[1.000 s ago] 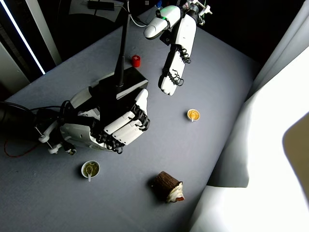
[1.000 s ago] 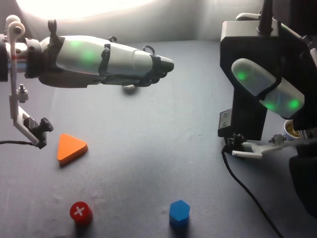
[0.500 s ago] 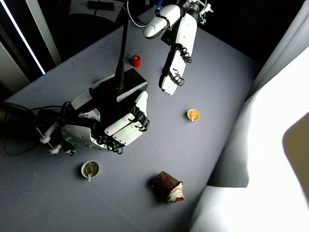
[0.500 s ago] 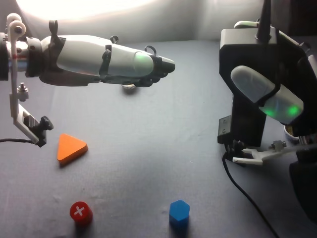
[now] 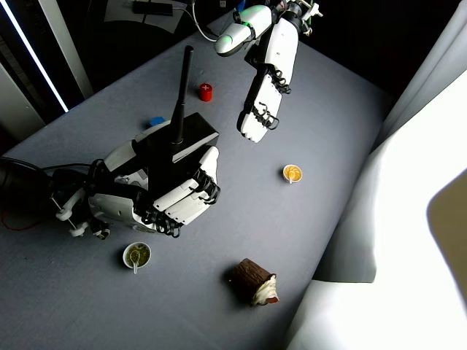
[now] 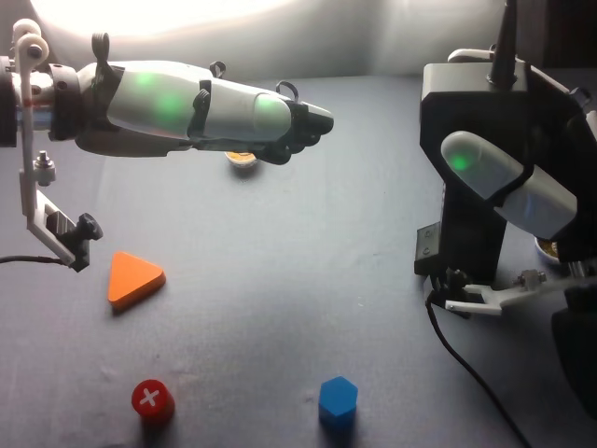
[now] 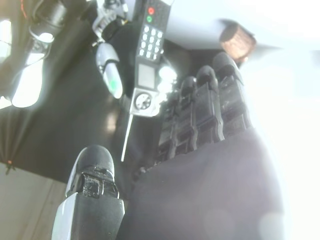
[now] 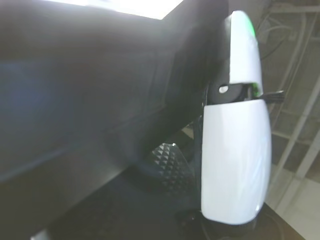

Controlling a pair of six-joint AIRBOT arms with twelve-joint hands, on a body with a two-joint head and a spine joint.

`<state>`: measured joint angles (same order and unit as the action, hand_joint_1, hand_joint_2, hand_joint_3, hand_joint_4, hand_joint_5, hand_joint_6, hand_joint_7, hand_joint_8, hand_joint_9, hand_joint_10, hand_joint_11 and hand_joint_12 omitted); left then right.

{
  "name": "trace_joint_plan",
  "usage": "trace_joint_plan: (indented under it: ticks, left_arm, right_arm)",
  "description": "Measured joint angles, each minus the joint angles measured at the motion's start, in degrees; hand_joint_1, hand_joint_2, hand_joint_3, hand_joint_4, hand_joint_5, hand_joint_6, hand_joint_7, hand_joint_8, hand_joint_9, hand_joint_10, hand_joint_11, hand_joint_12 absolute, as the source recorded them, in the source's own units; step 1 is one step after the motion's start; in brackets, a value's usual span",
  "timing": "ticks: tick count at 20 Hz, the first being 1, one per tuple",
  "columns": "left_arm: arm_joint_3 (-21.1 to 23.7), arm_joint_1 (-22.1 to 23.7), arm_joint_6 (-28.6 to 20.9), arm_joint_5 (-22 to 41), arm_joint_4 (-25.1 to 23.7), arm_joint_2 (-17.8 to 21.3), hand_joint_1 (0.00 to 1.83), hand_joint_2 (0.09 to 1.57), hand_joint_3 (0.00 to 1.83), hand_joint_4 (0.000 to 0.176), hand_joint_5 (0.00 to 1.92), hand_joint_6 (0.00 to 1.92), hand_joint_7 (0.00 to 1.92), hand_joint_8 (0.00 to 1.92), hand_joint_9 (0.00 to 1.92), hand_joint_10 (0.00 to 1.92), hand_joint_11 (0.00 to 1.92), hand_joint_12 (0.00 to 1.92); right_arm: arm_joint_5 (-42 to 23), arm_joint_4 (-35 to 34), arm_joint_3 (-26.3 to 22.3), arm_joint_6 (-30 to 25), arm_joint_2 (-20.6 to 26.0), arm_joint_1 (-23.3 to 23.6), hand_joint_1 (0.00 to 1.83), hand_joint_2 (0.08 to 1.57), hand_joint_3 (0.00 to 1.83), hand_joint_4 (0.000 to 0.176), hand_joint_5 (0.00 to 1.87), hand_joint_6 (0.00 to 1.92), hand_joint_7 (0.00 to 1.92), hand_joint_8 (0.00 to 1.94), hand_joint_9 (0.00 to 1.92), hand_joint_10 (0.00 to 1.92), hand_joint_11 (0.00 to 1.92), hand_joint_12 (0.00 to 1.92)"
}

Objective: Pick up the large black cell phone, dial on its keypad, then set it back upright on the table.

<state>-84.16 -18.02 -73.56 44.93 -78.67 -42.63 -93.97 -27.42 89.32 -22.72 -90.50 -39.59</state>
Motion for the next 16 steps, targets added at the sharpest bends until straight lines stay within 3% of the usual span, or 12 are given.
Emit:
trace_joint_plan:
  ticks: [8,12,16]
  left_arm:
    - [0.0,0.0,0.0,0.1,0.0,0.0,0.00,1.23,0.00,0.000,0.15,0.00,0.14,0.00,0.12,0.00,0.00,0.41]
    - [0.0,0.0,0.0,0.1,0.0,0.0,0.00,1.23,0.00,0.000,0.13,0.00,0.12,0.00,0.10,0.00,0.00,0.31]
    - [0.0,0.0,0.0,0.1,0.0,0.0,0.00,1.23,0.00,0.000,0.12,0.00,0.12,0.01,0.10,0.01,0.00,0.31]
  right_arm:
    - [-1.0,0.1,-0.8,-0.5,0.7,-1.8,1.38,1.12,0.00,0.000,0.95,0.80,0.93,1.09,0.92,1.31,0.93,1.25]
    - [-1.5,-0.1,-1.0,-0.8,1.1,-2.3,1.38,1.12,0.00,0.000,0.97,0.76,0.94,1.07,0.93,1.30,0.94,1.22]
    - [-1.5,0.0,-1.1,-0.7,1.1,-2.3,1.38,1.13,0.00,0.000,0.96,0.78,0.91,1.12,0.90,1.36,0.93,1.30]
